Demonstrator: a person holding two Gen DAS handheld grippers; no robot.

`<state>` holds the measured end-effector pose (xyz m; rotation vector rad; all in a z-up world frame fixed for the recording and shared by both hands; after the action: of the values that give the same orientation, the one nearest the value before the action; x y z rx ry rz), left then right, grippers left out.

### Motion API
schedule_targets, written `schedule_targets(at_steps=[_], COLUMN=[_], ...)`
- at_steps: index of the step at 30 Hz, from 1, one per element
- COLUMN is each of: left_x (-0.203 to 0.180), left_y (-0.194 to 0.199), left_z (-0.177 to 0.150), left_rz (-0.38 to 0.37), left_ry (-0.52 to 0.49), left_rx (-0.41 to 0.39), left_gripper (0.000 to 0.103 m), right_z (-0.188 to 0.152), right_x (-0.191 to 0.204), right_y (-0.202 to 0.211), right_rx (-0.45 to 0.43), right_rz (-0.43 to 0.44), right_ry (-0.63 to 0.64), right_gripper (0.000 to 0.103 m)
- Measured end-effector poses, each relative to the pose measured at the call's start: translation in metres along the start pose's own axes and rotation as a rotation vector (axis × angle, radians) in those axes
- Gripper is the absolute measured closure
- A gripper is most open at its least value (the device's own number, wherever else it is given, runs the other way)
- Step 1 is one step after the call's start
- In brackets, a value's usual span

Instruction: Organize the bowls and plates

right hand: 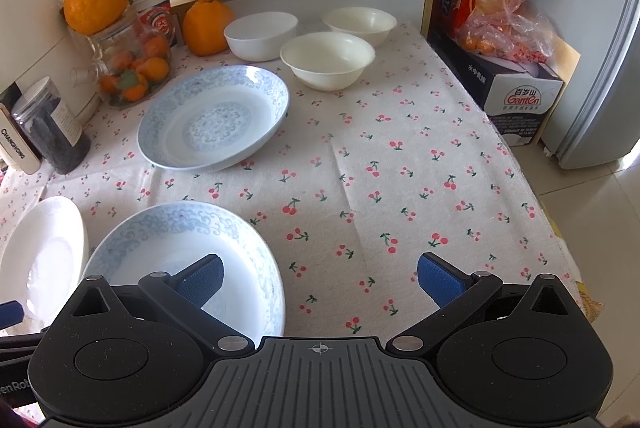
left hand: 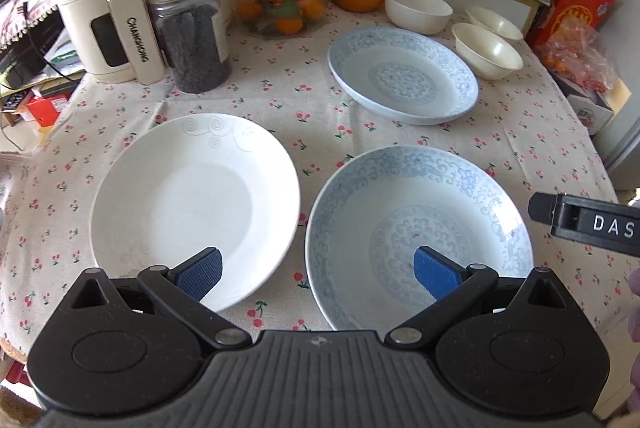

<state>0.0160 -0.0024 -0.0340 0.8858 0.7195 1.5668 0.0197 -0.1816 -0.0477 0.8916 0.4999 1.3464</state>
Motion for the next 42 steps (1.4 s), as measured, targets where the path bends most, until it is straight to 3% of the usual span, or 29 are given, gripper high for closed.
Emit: schedule_targets(at_steps=[3, 12, 17, 20, 25, 28, 30, 36, 42], left_x=[0.001, 0.007, 0.01, 0.011, 0.013, 0.016, 0.017, 0.019, 0.019], left_y=[-0.001, -0.006, -0.013, -0.015, -0.02, -0.024, -0.027, -0.036, -0.038], left_z=[0.0, -0.005, -0.008, -0.011, -0.013, -0.013, -0.014, -0.018, -0.018], left_rz=[-0.047, -0.235, -0.324, -0.367, -0.388, -0.387, -0.377, -0.331, -0.304], left_ry=[0.0, 0.053, 0.086, 0.105, 0.125, 0.144, 0.147, 0.15, 0.134], left_rx=[0.017, 0.081, 0.128, 0.147, 0.155, 0.169, 0.178, 0.205, 0.171], left_gripper=[0.003, 0.015, 0.025, 0.031, 0.036, 0.044, 0.054, 0.083, 0.091], right_z=[0.002, 0.02, 0.012, 0.004, -0.005, -0.008, -0.01, -0.015, -0.013], right_x=[0.001, -0.006, -0.031, -0.043, -0.053, -0.055, -0.054, -0.047, -0.044], right_y=[0.006, 0.001, -0.018, -0.033, -0.042, -0.047, -0.049, -0.056, -0.053], right_rx=[-0.022, 0.049, 0.074, 0.138, 0.148, 0.16, 0.164, 0.188, 0.166], right_rz=[0.015, 0.209, 0.316, 0.404, 0.419, 0.425, 0.428, 0.448, 0.42], right_ry=[0.029, 0.023, -0.112, -0.234, -0.332, -0.366, -0.371, -0.362, -0.335], right_gripper=[0.0, 0.002, 0.009, 0.023, 0.053, 0.062, 0.065, 0.089, 0.095])
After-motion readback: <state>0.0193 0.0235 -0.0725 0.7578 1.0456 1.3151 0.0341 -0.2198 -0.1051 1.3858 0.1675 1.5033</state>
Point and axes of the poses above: each gripper's, at about its wrist camera, not at the fingertips, and y roughly against the way its jaws point, x to its left, z to its top, the point moved 3 cm from there along -y, roughly the way its jaws point, and after that the axes turned 13 degrees about z, right-handed, at the moved point
